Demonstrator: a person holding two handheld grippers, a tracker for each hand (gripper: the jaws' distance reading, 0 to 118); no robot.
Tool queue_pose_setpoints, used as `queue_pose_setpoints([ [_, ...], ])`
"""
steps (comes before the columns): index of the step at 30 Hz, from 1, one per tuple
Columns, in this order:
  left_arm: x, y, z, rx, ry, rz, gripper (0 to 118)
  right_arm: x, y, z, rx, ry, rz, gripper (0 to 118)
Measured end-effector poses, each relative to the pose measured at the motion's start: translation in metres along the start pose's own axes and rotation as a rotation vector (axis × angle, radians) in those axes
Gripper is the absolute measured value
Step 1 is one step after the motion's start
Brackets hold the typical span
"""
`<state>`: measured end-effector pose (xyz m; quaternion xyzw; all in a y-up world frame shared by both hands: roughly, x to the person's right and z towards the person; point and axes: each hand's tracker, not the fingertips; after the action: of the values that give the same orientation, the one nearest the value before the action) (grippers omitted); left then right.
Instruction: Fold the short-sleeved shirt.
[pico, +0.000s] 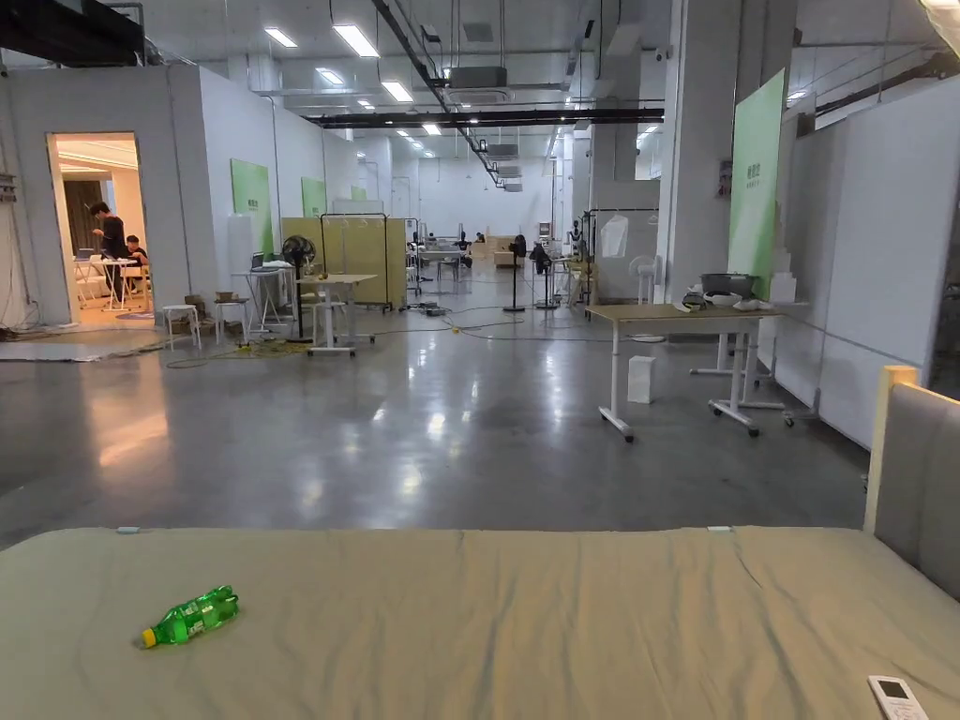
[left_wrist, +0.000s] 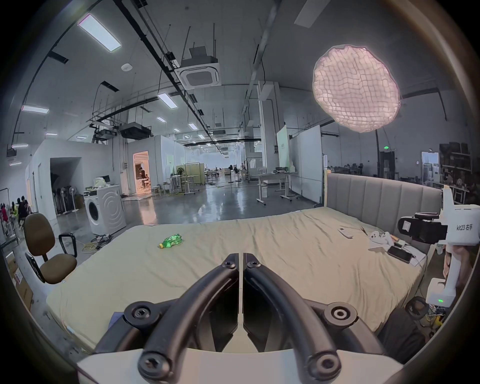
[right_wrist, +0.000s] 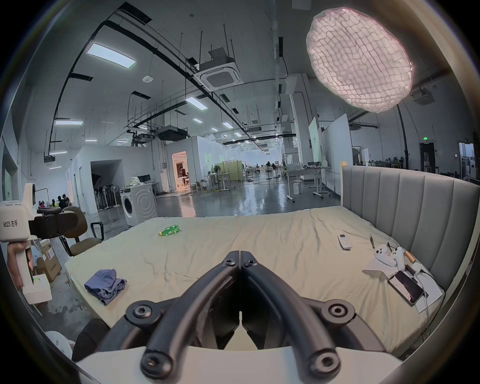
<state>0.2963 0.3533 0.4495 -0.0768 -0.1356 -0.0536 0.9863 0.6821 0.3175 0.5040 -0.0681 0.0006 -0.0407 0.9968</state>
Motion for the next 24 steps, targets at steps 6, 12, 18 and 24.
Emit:
queue_pose_setpoints([
  [6, 0.0005, 0.0023, 0.0006, 0.001, 0.0, -0.011, 2, -0.0004, -0.0001, 0.0001, -0.003, -0.001, 0.006, 0],
  [12, 0.0021, 0.0054, -0.0008, 0.008, -0.012, -0.013, 2, -0.0007, 0.0011, -0.0004, 0.0, 0.001, 0.002, 0],
  [18, 0.003, 0.0043, -0.0011, 0.012, -0.016, -0.019, 2, -0.0021, 0.001, -0.0011, 0.0, 0.007, -0.004, 0],
  [24, 0.0021, 0.0062, 0.0007, 0.034, -0.007, -0.017, 2, -0.0029, 0.0043, -0.0022, 0.008, 0.015, -0.002, 0],
])
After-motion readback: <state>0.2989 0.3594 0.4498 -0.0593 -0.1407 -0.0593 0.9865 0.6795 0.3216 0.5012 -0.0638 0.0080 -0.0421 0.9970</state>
